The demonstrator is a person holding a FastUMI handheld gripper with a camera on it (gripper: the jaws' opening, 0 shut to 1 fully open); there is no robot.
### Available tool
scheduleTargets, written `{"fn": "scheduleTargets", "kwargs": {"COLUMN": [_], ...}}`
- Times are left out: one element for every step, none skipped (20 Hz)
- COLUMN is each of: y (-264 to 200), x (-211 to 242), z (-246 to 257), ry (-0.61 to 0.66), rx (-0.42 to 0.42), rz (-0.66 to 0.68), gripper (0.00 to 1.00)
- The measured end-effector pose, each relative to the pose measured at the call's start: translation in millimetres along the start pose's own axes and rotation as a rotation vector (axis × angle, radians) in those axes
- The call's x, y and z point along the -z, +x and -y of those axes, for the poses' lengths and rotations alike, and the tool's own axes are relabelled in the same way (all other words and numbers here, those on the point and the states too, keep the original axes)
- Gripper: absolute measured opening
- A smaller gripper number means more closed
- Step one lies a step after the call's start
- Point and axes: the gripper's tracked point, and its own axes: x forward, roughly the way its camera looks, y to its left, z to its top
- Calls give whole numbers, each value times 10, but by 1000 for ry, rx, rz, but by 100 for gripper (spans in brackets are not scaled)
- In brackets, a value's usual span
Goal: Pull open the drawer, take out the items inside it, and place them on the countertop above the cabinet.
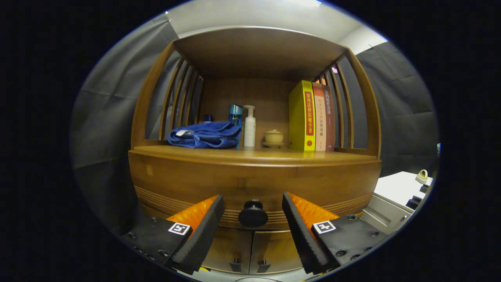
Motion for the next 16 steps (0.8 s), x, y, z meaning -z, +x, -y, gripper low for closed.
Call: {"fn": "scheduleTargets", "kwargs": {"y": [33, 49, 61, 66, 71, 126, 150, 207, 218, 212, 174, 191, 202, 193, 216, 220], "x": [70, 130, 167, 185, 196, 196, 181, 173, 161, 159, 163, 181, 172, 150, 153, 144], "z": [16, -8, -27, -21, -20, -7, -9, -6, 0, 18, 53, 18, 10, 20, 39, 39], "ry": [-10, -8, 1, 11, 17, 19, 23, 18, 3, -8, 4, 31, 44, 42, 28, 17], "rx": [6, 4, 6, 12, 18, 21, 19, 19, 20, 34, 38, 31, 24, 24, 27, 33], "rz": [-16, -31, -41, -45, -47, -51, -45, -40, -34, -25, -24, -31, -29, -33, -41, -42], "gripper": [95, 94, 93, 88, 84, 82, 82, 77, 72, 66, 61, 56, 51, 48, 44, 41]}}
